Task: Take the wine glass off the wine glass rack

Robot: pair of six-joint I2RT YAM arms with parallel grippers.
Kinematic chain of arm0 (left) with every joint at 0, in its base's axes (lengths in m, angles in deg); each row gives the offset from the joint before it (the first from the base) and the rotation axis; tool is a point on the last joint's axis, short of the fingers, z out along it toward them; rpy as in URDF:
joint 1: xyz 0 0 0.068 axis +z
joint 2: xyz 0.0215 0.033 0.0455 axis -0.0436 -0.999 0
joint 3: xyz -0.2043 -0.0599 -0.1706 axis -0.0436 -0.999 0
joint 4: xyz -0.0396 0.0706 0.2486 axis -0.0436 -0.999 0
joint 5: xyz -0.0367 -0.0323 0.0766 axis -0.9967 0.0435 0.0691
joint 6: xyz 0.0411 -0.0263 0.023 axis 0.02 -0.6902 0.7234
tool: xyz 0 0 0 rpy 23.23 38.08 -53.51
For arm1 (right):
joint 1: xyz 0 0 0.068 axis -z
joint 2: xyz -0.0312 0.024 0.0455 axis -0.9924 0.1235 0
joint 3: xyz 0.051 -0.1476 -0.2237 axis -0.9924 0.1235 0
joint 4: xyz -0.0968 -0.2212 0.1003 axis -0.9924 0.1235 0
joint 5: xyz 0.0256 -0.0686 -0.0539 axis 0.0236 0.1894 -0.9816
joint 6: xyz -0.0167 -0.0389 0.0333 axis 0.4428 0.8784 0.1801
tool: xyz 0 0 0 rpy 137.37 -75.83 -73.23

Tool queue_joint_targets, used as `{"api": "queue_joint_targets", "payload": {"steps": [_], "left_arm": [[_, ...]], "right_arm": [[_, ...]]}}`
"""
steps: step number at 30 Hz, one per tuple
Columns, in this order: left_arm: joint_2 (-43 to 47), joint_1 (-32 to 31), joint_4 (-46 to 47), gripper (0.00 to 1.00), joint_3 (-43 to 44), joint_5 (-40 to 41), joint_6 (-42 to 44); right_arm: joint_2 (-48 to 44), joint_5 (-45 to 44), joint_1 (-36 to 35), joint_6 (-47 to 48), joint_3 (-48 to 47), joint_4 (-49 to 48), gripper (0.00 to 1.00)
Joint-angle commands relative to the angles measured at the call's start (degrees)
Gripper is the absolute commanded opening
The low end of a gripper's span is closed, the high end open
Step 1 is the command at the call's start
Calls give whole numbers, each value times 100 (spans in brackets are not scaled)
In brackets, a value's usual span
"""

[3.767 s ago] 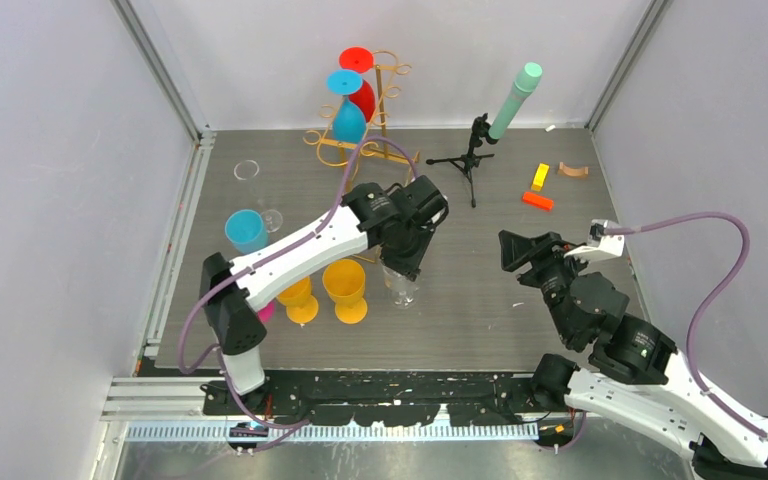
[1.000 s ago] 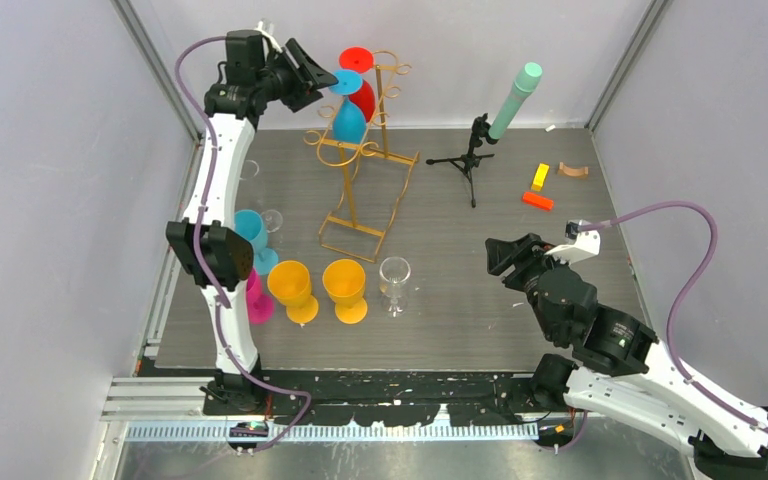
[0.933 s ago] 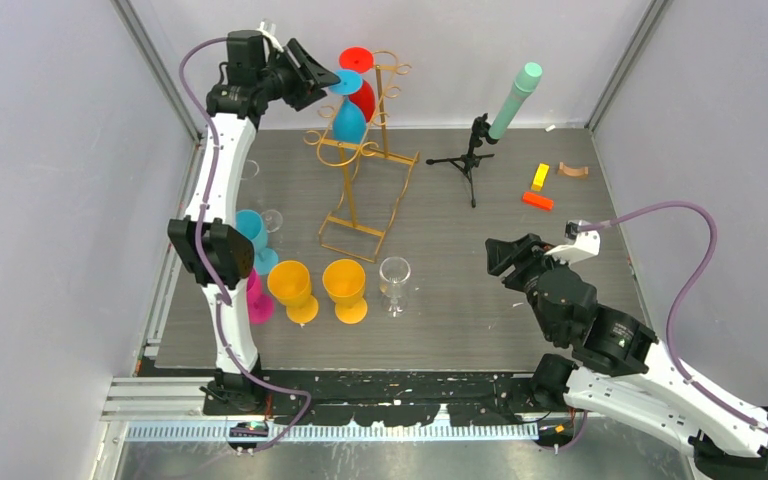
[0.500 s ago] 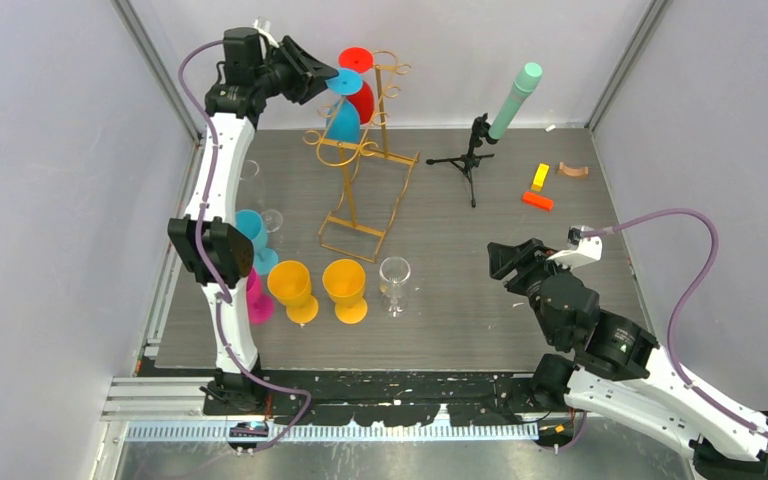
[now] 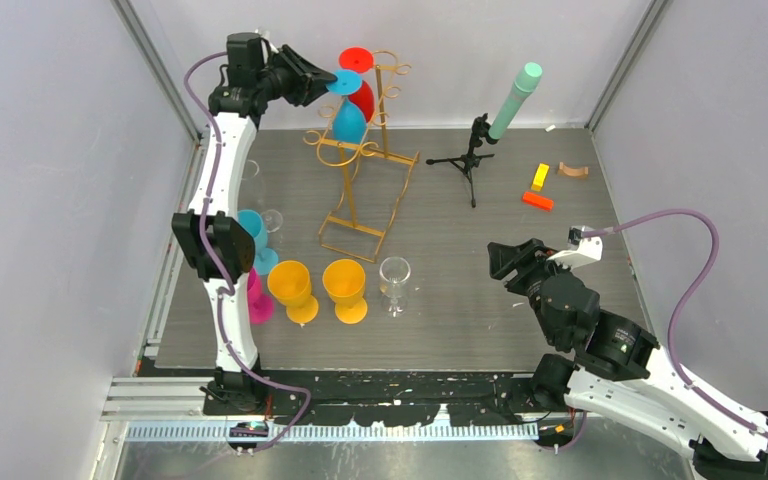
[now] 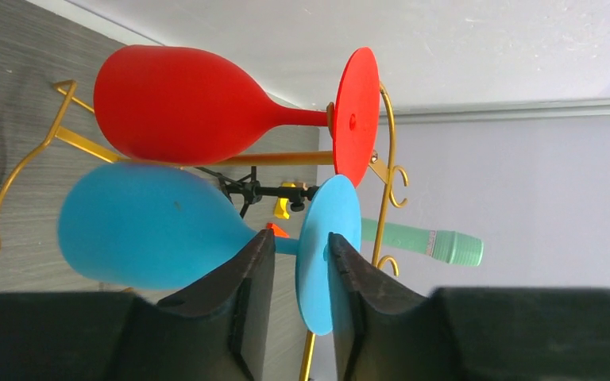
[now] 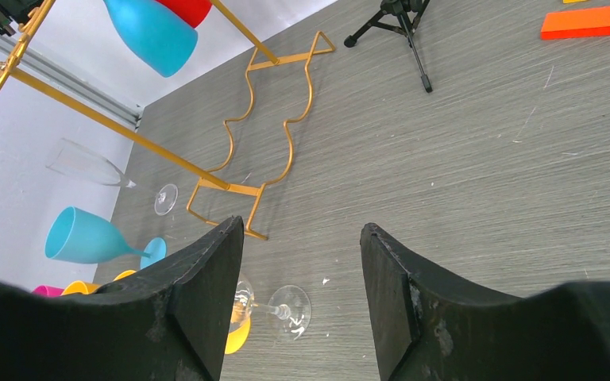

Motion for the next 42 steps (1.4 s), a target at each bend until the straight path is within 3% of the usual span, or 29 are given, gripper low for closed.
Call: {"api": "queue_joint_targets", "payload": {"steps": [1, 6, 11, 16, 42], "left_arm": [[-44, 48, 280, 28, 309, -254, -120], [-76, 50, 421, 18, 300, -389, -221], [10, 68, 502, 0, 264, -384, -216], [279, 83, 1070, 0, -54, -455, -346], [857, 688, 1997, 0, -761, -357, -615]], "right_arm": [[33, -203, -29, -112, 21, -195, 61], [24, -224, -25, -113, 24, -195, 61], [22, -214, -26, -134, 41, -191, 61], [35, -209, -26, -149, 43, -190, 61], [24, -169, -26, -156, 10, -195, 64]]}}
